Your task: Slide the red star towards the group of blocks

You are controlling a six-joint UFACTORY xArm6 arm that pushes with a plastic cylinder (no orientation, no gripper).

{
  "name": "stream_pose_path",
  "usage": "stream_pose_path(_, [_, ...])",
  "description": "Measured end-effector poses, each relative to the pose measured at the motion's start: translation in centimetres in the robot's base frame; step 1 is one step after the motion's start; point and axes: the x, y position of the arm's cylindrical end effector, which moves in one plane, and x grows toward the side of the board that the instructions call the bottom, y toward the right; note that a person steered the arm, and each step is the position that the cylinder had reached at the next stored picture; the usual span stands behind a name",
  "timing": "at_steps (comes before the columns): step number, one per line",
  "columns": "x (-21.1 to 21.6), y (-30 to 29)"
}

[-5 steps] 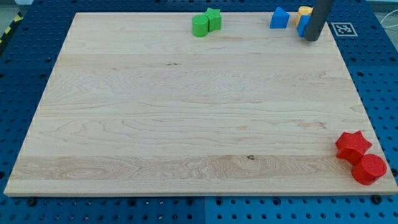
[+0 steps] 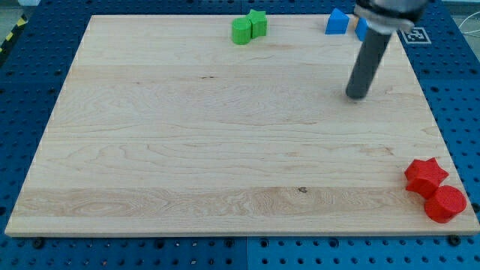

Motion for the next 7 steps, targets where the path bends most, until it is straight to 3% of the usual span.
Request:
stream_pose_path(2, [14.0,0.0])
stream_pose_path(3, [18.6,0.4])
stream_pose_path(5, [18.6,1.0])
stream_pose_path(7, [17.1,5.2])
